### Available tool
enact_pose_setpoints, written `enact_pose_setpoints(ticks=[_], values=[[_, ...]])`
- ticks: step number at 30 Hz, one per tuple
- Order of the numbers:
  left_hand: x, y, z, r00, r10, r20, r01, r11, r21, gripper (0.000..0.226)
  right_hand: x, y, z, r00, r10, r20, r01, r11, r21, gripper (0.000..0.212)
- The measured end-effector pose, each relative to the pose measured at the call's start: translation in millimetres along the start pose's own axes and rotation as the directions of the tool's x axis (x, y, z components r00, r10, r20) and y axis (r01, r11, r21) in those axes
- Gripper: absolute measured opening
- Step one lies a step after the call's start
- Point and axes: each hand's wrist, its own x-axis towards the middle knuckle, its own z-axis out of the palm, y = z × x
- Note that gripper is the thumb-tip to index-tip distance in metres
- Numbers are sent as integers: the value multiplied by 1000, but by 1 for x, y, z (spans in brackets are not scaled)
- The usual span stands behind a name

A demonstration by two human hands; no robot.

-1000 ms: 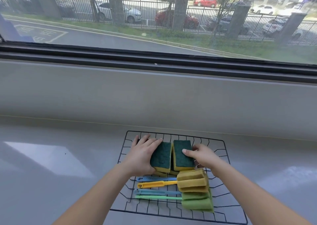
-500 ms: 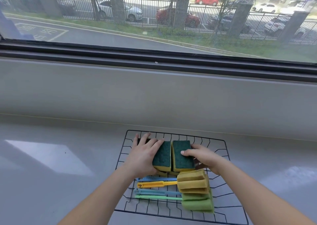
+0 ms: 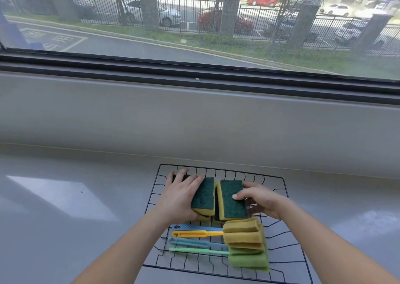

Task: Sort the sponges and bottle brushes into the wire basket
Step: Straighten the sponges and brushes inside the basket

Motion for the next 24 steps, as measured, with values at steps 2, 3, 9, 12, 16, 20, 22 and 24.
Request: enact_pose_setpoints(ticks=[2, 3, 9, 12, 16, 20, 22, 24], values=[[0, 1, 0, 1000, 20, -7, -20, 1000, 11, 99, 0, -2, 5, 1000, 10, -11, -10, 1000, -19, 34], [0, 2, 0, 999, 30, -12, -29, 999, 15, 98, 0, -2, 9, 999, 19, -26, -19, 1000, -18, 33], [2, 5, -3, 1000, -5, 8, 5, 1000, -14, 98, -6, 3, 16, 990, -45, -134, 44, 999, -12, 29], [3, 5, -5, 1000, -20, 16, 21, 998, -54, 99, -9, 2, 16, 978, -67, -200, 64, 998, -19, 30], [4, 6, -6, 1000, 3, 11, -2, 999, -36, 97, -14, -2, 18, 972, -92, -215, 99, 995, 19, 24], [5, 4, -4, 999, -18, 35, 19, 999, -42, 99, -11, -1, 21, 975, -79, -207, 91, 995, 51, 26], [5, 3, -3, 999, -14, 30, 15, 999, -45, 100, -9, -2, 21, 971, -73, -227, 91, 993, 72, 24], [5, 2, -1, 1000, -6, 20, 6, 999, -33, 101, -6, -4, 22, 963, -74, -258, 92, 994, 56, 23]])
